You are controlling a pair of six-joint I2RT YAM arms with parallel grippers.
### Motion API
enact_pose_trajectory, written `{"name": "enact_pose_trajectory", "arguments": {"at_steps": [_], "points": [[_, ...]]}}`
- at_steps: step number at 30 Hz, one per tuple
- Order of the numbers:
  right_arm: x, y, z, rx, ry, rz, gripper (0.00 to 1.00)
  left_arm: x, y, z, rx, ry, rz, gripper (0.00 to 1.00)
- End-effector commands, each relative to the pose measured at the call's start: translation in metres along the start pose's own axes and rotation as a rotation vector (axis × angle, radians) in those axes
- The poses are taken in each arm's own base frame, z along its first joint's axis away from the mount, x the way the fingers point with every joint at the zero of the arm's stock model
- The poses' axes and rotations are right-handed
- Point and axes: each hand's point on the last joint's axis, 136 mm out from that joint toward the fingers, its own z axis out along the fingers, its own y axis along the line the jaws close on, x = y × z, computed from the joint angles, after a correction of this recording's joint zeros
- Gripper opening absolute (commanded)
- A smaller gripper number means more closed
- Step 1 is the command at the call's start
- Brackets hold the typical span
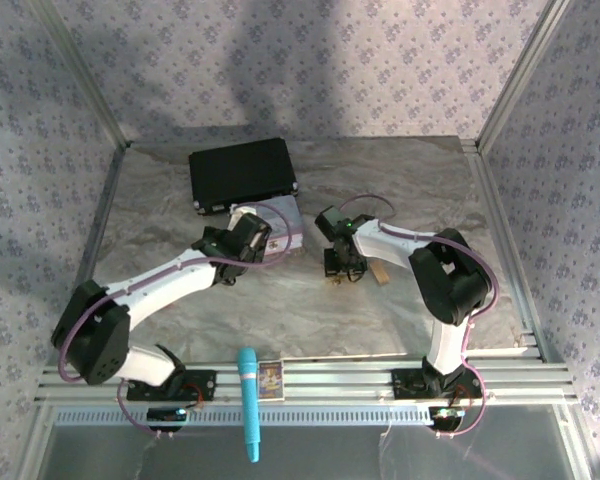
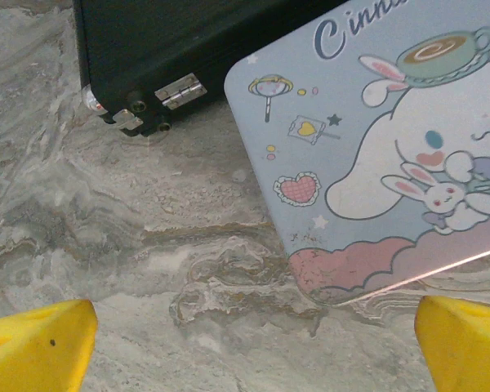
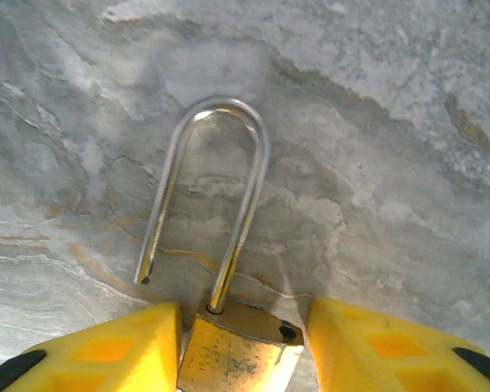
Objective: Unlock the padlock with the key
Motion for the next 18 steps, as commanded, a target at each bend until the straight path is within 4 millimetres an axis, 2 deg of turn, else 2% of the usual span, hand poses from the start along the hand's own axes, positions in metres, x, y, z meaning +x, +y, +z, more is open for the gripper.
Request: {"name": "enact_pose_trajectory", "arguments": {"at_steps": [1,4,6,8,11,14,16,18], "points": [[0.032,-0.039,-0.004,0.144,0.117,-0.011,0.53,-0.012,0.000,-0.010,0.039,-0.044,-0.055,1.00],[0.021,-0.039,-0.013,0.150,0.065,-0.015,0.63,-0.017,0.005,-0.014,0.034,-0.066,-0.074,1.00],[0.010,-0.038,-0.025,0.148,-0.003,-0.025,0.77,-0.022,0.011,-0.018,0.028,-0.085,-0.098,1.00],[-0.002,-0.038,-0.044,0.136,-0.097,-0.028,0.98,-0.027,0.017,-0.021,0.033,-0.106,-0.132,1.00],[-0.021,-0.036,-0.073,0.083,-0.232,-0.034,0.99,-0.033,0.029,-0.025,0.048,-0.143,-0.192,1.00],[-0.038,-0.036,-0.101,0.038,-0.356,-0.035,1.00,-0.039,0.049,-0.029,0.025,-0.186,-0.248,1.00],[-0.049,-0.045,-0.116,0.052,-0.449,-0.036,0.99,-0.040,0.071,-0.030,-0.035,-0.217,-0.299,1.00],[-0.063,-0.064,-0.132,0.110,-0.576,-0.025,0.99,-0.038,0.092,-0.024,-0.070,-0.250,-0.327,1.00]]}}
